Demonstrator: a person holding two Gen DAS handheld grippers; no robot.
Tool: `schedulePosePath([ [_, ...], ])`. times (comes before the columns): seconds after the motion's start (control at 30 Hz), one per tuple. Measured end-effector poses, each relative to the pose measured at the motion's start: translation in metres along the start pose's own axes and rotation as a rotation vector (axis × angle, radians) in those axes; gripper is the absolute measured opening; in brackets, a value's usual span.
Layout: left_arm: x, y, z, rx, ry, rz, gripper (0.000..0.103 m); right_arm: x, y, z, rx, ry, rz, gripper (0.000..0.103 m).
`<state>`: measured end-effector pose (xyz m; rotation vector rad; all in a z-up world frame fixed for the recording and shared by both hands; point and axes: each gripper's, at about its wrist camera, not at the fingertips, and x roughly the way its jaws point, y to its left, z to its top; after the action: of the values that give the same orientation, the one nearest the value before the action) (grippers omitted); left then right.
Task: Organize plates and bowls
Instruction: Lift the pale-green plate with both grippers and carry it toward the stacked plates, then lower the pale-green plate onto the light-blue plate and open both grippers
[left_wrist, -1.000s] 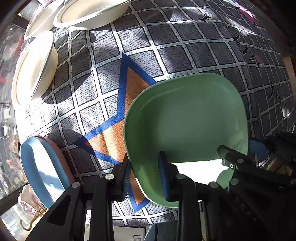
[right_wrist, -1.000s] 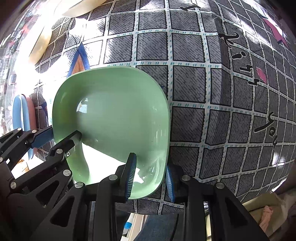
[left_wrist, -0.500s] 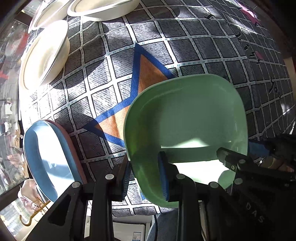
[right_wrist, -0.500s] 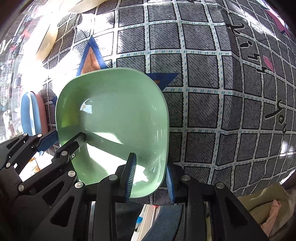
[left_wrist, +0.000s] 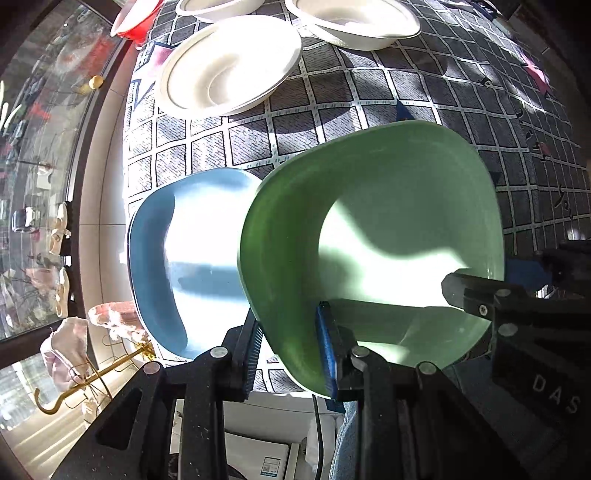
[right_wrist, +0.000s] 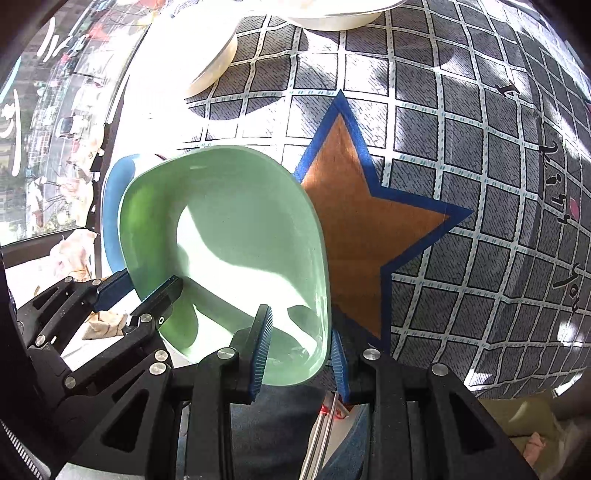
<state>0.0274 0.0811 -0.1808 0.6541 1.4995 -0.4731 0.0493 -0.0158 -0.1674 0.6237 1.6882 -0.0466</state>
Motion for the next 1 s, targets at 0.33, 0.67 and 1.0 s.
schedulePosePath([
  [0.33, 0.007, 0.124, -0.003, -0.167, -0.012, 0.047, 0.03, 0.017, 0.065, 0.028, -0.066, 0.027, 0.053, 0.033],
  [0.67, 0.024, 0.161, 0.003, -0.211, -0.02, 0.077, 0.031, 0.04, 0.068, 0.034, -0.054, 0.081, 0.057, 0.033],
  [1.0, 0.022, 0.188, -0.001, -0.318, -0.035, 0.075, 0.074, 0.019, 0.036, 0.028, 0.002, 0.049, 0.123, 0.083],
])
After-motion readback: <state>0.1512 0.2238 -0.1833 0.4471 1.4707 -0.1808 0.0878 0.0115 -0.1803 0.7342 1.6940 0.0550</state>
